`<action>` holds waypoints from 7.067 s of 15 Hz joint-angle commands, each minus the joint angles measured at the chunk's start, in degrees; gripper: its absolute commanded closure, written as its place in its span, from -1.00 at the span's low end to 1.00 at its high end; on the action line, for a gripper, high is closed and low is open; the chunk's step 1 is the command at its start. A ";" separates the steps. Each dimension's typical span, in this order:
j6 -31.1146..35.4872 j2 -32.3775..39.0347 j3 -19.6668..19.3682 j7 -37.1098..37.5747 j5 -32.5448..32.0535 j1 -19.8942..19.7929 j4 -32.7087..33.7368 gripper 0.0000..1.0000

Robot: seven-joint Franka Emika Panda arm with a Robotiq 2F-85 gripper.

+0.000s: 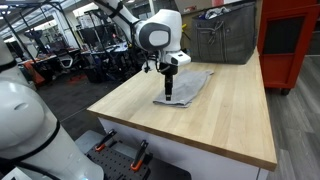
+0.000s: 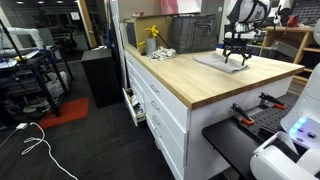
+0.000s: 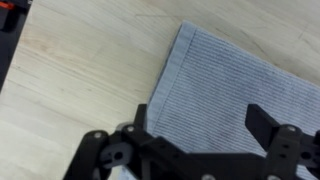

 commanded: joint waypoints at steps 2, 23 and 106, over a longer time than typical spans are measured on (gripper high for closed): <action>-1.17 -1.19 -0.54 -0.33 3.18 -1.21 -1.69 -1.00; -0.23 2.13 -2.91 -10.32 24.74 -6.12 -2.10 -0.80; -21.16 20.28 0.60 10.88 -21.40 8.96 46.31 -0.77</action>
